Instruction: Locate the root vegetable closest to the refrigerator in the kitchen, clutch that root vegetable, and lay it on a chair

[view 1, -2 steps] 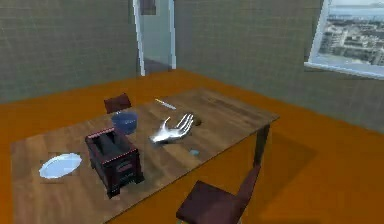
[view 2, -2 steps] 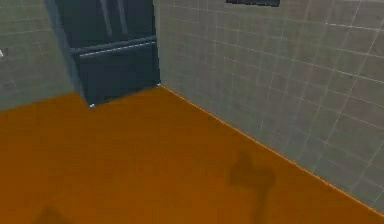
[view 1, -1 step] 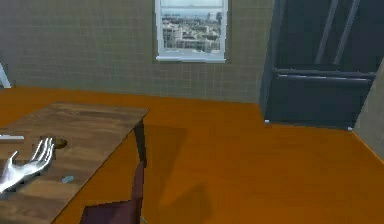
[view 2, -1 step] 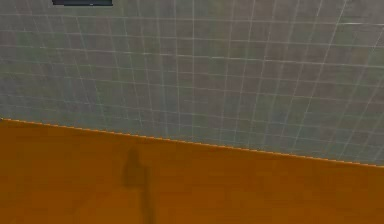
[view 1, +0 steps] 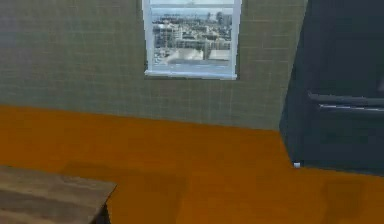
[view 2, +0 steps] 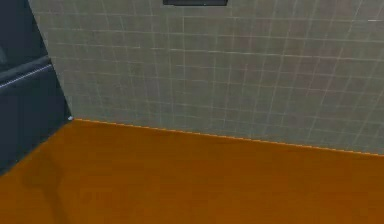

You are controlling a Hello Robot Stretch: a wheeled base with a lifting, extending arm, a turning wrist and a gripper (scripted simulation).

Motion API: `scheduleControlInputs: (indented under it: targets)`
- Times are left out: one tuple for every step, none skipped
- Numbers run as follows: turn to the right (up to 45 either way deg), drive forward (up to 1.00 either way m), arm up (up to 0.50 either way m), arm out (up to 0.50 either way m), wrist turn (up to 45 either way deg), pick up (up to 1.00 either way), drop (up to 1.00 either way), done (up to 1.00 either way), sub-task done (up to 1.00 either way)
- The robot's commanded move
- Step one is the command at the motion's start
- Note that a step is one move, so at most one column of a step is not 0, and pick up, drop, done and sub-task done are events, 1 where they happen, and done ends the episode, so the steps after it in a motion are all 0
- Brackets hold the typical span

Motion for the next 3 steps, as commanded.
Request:
scheduleControlInputs:
  targets:
    - [-30.0,0.00,0.00,0.00,0.0,0.00,0.00,0.00,0.00]
    - [0.0,0.25,0.00,0.00,0.0,0.00,0.00,0.00,0.00]
    - [-45.0,0.00,0.00,0.00,0.0,0.00,0.00,0.00,0.00]
